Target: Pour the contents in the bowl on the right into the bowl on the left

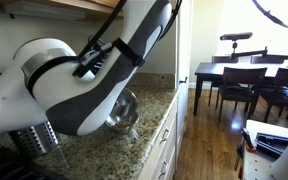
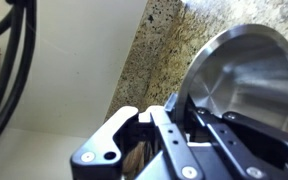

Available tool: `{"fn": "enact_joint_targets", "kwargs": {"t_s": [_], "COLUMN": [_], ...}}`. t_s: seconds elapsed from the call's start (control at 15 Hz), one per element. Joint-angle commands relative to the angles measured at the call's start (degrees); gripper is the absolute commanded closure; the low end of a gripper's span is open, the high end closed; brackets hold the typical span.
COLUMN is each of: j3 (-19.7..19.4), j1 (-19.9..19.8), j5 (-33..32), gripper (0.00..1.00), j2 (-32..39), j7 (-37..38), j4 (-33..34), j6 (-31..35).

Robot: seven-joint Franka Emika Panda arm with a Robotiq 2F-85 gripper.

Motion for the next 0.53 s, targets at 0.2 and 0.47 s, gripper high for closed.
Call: {"fn": "enact_joint_targets", "kwargs": {"t_s": [0.2, 0.47], "j3": [0.5, 0.5], "j1": [-1.1, -2.5], "j5": [-0.2, 1.1], "gripper": [0.94, 0.94], "j2": [-1.0, -3.0], "j7": [-0.6, 0.5], "j4": [-0.1, -1.6], "j6": [0.0, 0.7]}}
